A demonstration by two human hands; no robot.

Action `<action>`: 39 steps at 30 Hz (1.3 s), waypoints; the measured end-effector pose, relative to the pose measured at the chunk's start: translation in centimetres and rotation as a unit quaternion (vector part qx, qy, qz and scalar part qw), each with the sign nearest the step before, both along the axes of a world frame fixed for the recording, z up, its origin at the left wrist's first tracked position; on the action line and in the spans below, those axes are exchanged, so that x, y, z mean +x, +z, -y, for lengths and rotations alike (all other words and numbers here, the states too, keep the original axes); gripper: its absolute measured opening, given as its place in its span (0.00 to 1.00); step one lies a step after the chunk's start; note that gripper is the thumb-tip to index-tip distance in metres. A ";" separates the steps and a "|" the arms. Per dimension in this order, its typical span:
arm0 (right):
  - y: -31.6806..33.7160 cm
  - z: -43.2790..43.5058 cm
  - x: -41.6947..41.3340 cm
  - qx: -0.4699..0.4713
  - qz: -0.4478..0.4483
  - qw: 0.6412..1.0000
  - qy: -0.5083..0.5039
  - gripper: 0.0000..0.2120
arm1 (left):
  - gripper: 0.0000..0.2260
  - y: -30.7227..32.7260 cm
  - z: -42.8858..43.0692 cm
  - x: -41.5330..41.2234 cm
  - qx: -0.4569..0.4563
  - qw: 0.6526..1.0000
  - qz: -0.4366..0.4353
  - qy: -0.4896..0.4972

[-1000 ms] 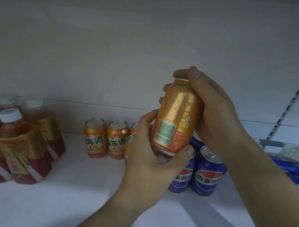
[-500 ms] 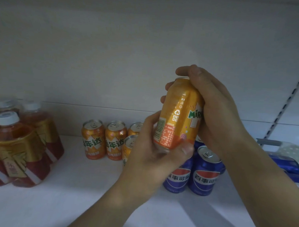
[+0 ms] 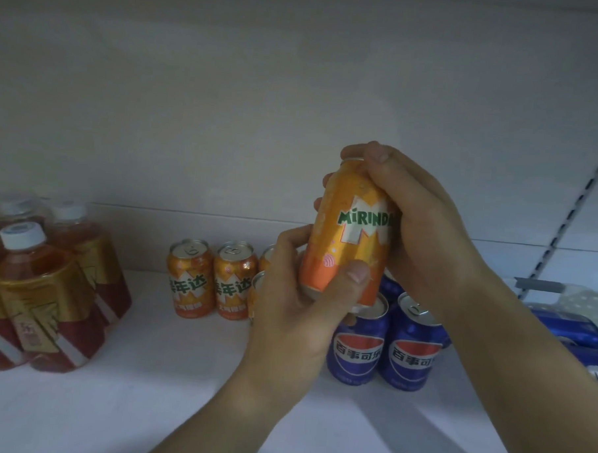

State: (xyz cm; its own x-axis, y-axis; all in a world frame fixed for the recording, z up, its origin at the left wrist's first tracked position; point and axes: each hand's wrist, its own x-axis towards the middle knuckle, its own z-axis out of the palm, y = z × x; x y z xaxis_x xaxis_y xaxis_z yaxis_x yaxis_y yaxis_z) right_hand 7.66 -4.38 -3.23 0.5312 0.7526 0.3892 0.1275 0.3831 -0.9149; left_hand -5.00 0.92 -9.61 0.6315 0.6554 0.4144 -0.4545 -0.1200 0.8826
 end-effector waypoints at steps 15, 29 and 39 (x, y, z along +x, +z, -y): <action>-0.3 -0.2 0.7 0.009 -0.030 1.000 -0.001 0.19 | 0.30 -0.4 -0.3 0.3 0.034 0.998 -0.009 0.049; -0.7 -0.7 0.7 0.021 -0.054 0.998 0.031 0.18 | 0.37 -1.1 0.2 0.6 0.119 0.978 -0.044 0.165; -0.2 0.0 0.4 0.034 -0.019 0.999 0.011 0.18 | 0.36 -0.2 0.1 0.2 0.042 0.999 -0.023 -0.003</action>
State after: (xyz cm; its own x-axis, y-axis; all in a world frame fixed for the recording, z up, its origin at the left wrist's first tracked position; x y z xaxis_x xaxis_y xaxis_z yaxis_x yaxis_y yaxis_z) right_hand 8.08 -4.38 -3.41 0.5299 0.7374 0.4188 0.0836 0.4460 -0.8911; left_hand -4.75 0.85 -9.81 0.6551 0.6155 0.4382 -0.4139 -0.1929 0.8897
